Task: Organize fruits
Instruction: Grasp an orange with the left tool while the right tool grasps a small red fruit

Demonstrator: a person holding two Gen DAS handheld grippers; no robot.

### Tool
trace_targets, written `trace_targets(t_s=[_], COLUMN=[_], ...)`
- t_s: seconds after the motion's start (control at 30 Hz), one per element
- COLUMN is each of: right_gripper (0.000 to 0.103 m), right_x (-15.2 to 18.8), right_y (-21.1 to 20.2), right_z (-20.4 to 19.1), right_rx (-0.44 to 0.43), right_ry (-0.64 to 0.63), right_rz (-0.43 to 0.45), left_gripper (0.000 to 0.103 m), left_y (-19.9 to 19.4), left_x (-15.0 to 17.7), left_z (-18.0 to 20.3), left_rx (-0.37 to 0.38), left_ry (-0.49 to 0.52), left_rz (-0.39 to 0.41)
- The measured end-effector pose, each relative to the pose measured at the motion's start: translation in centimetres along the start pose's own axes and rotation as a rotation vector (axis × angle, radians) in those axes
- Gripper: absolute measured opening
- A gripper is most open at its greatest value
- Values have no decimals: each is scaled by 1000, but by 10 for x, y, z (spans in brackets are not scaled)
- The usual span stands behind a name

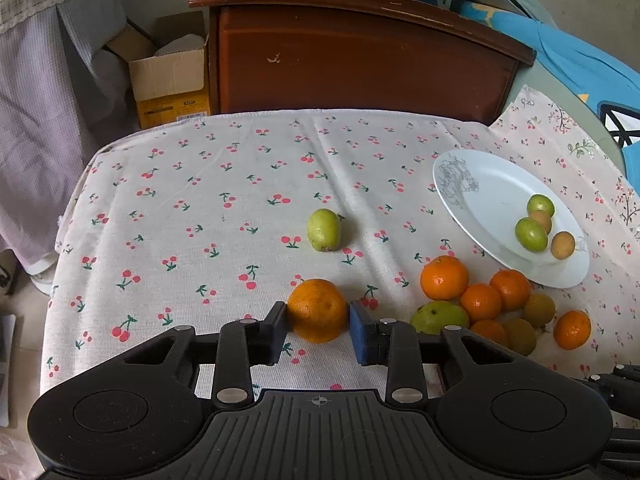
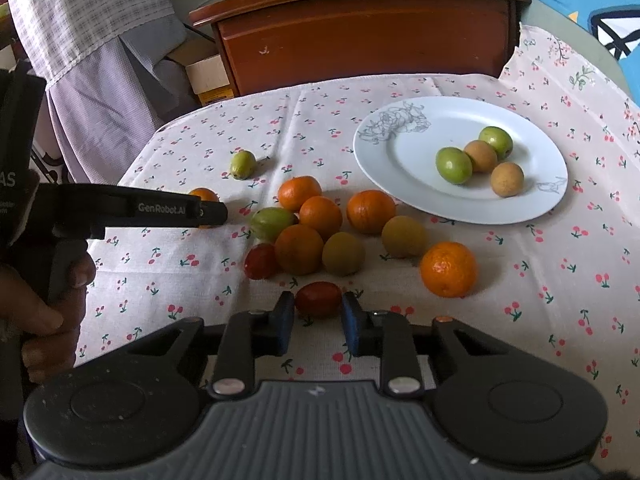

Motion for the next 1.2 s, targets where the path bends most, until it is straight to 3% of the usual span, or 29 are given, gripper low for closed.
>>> trace_targets(t_s=[0.37, 0.8, 1.2], right_gripper=[25, 25, 25], right_x=[-2, -4, -27], right_y=[-6, -10, -29], right_z=[-3, -6, 13], right_rx=[-40, -70, -69], right_ry=[9, 20, 87], right_rz=[8, 15, 74], left_gripper=[30, 30, 30], left_y=[-13, -35, -57], left_x=[3, -4, -25], left_z=[-1, 11, 31], left_rx=[-8, -1, 78], left_ry=[-32, -8, -13], left_rz=[-13, 35, 80])
Point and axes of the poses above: each gripper's, at about its wrist camera, not at the fingertips, and y roughly the way its jaws point, z to its right, x to its underside, the point moved 5 cm from there along y, roughly the way its jaws point, and after that the axes turned 2 degrees about -x, right-handed, at the moved point
